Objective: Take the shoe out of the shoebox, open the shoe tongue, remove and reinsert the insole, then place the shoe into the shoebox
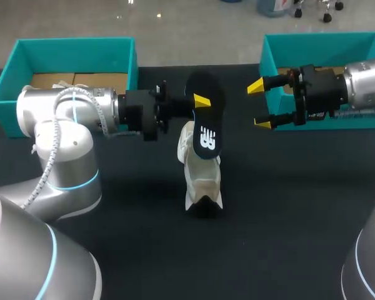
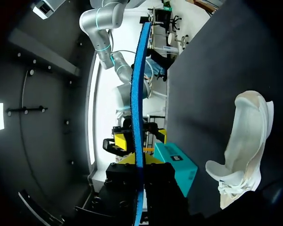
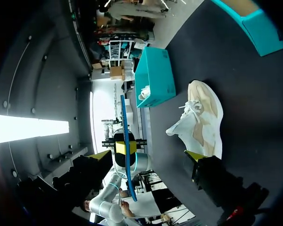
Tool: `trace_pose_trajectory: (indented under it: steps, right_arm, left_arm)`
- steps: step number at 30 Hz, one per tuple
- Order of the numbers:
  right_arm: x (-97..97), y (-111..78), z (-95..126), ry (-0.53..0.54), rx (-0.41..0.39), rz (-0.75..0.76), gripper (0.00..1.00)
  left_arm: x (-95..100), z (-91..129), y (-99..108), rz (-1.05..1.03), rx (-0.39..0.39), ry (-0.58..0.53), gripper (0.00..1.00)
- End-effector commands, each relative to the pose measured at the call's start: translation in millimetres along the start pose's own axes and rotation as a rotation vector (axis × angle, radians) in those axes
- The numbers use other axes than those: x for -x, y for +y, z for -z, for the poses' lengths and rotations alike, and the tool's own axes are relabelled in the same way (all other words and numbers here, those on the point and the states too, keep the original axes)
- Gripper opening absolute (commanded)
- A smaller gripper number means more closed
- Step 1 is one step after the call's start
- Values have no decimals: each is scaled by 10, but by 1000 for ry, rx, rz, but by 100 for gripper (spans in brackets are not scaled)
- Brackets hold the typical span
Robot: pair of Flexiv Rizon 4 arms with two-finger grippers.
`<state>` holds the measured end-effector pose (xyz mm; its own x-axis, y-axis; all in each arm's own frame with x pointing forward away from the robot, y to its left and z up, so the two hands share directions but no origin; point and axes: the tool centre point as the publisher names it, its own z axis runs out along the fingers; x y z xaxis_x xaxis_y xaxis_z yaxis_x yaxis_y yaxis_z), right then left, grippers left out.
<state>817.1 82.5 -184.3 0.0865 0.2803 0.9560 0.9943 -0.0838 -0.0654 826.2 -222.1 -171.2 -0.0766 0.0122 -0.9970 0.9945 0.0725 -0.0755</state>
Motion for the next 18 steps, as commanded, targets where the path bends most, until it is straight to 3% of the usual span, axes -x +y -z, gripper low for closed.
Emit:
trace_pose_trajectory:
  steps: [1, 8, 18]
  right_arm:
    - [-5, -6, -5, -3, 1, -1, 100]
    - [366, -51, 508, -101, 40, 35, 100]
    - [450, -307, 994, -176, 147, 106, 100]
  left_arm:
    - [-3, -8, -1, -1, 1, 1, 0]
    - [-3, -8, -1, -1, 1, 1, 0]
    - [-3, -8, -1, -1, 1, 1, 0]
